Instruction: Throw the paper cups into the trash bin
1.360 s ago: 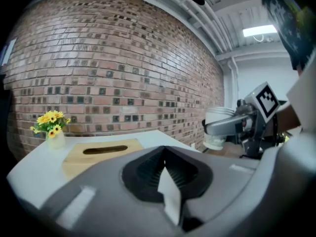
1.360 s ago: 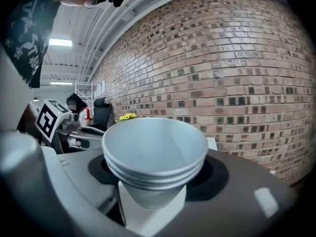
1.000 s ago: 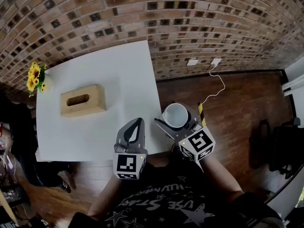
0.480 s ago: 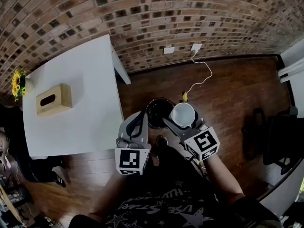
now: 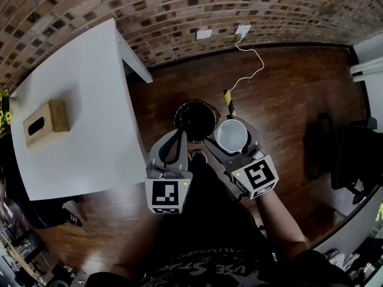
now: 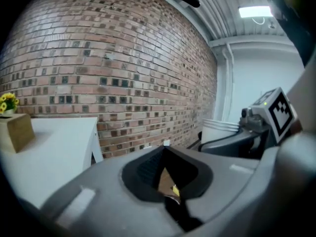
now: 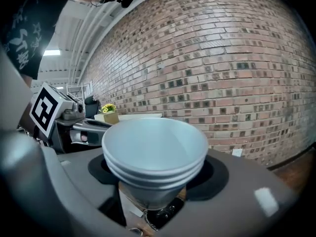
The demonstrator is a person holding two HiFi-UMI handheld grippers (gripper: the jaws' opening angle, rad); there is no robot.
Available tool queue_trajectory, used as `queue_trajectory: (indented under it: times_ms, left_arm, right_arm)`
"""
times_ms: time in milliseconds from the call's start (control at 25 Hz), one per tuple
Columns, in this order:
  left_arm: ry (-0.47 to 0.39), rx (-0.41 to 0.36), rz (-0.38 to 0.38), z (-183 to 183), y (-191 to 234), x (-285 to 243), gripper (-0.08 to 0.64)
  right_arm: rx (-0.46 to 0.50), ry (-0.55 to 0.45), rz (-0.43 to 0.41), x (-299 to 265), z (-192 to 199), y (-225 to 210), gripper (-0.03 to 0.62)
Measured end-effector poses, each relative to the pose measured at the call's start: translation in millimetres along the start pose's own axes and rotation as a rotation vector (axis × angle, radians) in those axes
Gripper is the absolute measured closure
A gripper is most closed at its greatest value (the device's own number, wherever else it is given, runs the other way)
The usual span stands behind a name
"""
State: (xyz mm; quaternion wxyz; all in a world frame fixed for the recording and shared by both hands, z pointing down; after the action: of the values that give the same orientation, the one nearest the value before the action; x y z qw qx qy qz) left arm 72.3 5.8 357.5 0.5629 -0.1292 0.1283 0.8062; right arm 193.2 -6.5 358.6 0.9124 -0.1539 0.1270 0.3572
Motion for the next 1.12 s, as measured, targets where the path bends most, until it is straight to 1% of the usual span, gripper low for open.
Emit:
queue_trajectory:
  times_ms: [80, 120, 200, 240, 280, 360, 440, 520, 560, 640, 760, 960, 1120]
  left_arm:
    - [0.011, -0.022, -0.002, 8, 2, -7, 0.555]
    - [0.016, -0.055, 0.006, 11, 2, -9, 0.555]
    - [0.034, -0.148, 0.039, 17, -2, -13, 0.555]
    - [0.045, -0.174, 0.055, 22, -4, -14, 0.555]
    - [0.057, -0.173, 0.068, 28, -6, -16, 0.555]
    - [0.087, -0.135, 0.086, 44, -8, -21, 0.555]
    - [0.126, -0.088, 0.088, 63, -9, -28, 0.555]
    - [0.160, -0.026, 0.059, 82, -3, -37, 0.555]
    - [0.170, -0.007, 0.037, 90, 2, -43, 0.555]
    - [0.191, 0.003, 0.000, 104, 11, -55, 0.555]
    - [0.229, 0.002, -0.021, 127, 13, -70, 0.555]
    - [0.255, -0.003, -0.072, 178, 17, -89, 0.555]
    - [0.304, 0.035, -0.104, 209, 25, -107, 0.555]
  right_arm:
    - [-0.010, 0.009, 0.008, -4, 9, -3, 0.246]
    - [-0.012, 0.013, 0.015, -6, 13, -5, 0.247]
    - [-0.014, 0.020, 0.031, -13, 23, -8, 0.247]
    - [-0.015, 0.026, 0.039, -16, 29, -9, 0.247]
    - [-0.016, 0.031, 0.045, -21, 35, -10, 0.246]
    - [-0.022, 0.039, 0.056, -29, 48, -12, 0.246]
    - [-0.032, 0.058, 0.065, -34, 63, -14, 0.247]
    - [-0.043, 0.089, 0.068, -41, 80, -16, 0.245]
    - [-0.049, 0.098, 0.067, -47, 89, -19, 0.246]
    - [-0.061, 0.099, 0.060, -59, 105, -24, 0.247]
    - [-0.076, 0.107, 0.061, -69, 128, -37, 0.245]
    - [-0.102, 0.142, 0.046, -83, 170, -49, 0.245]
    - [-0.110, 0.173, 0.023, -93, 204, -54, 0.245]
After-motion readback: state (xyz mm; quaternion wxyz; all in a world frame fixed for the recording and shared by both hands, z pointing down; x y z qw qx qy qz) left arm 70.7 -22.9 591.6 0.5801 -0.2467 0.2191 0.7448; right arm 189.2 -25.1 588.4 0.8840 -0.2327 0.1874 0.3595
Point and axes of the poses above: the fingertips, and each gripper's own axes: x backward along the fingers, y to its left, z out of its underside, the point moved 4 cm from there along x, backward along the fingers, and after that the axes turned 3 degrees about -z, right-handed, at the moved point
